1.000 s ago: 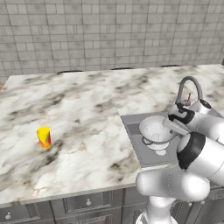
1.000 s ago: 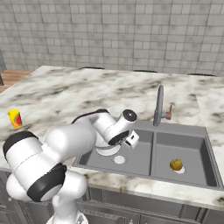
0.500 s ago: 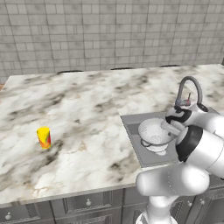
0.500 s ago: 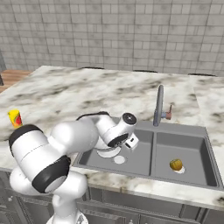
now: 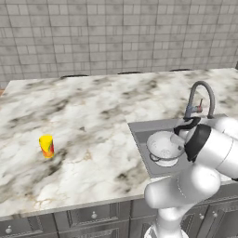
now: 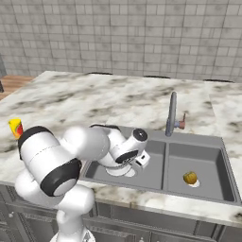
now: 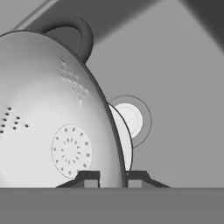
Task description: Pick the cup and colander and place them in the sink. Then turn on the water.
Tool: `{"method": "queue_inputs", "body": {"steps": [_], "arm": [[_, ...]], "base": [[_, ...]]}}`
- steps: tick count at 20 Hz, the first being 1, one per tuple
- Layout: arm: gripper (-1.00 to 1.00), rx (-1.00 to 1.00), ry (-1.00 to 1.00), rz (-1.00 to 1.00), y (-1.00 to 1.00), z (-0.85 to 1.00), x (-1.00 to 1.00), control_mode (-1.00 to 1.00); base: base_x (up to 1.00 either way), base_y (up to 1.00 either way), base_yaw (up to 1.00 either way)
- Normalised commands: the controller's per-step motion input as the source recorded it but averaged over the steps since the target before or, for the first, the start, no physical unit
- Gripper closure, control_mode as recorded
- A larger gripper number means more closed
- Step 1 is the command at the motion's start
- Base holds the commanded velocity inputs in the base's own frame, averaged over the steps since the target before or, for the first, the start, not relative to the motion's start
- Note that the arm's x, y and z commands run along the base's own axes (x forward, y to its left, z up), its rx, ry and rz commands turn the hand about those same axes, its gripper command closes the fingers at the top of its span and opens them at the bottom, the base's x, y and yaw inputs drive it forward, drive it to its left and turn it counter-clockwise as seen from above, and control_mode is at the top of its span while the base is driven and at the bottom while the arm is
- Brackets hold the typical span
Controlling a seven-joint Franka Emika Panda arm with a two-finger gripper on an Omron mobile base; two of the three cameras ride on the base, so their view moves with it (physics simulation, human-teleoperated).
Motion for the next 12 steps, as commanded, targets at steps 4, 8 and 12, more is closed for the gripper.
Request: {"method": "queue_inputs", "body": {"steps": [4, 8, 12], "arm": [[1.00, 0.00, 0.00, 0.00, -0.13, -0.11, 0.04, -1.00], [1.00, 0.00, 0.00, 0.00, -0.16, -0.08, 0.08, -1.00], [1.00, 0.00, 0.00, 0.00, -0.07, -0.18, 0.11, -1.00]], "base": [[0.00, 0.00, 0.00], [0.00, 0.00, 0.00], [0.00, 0.00, 0.00]]}}
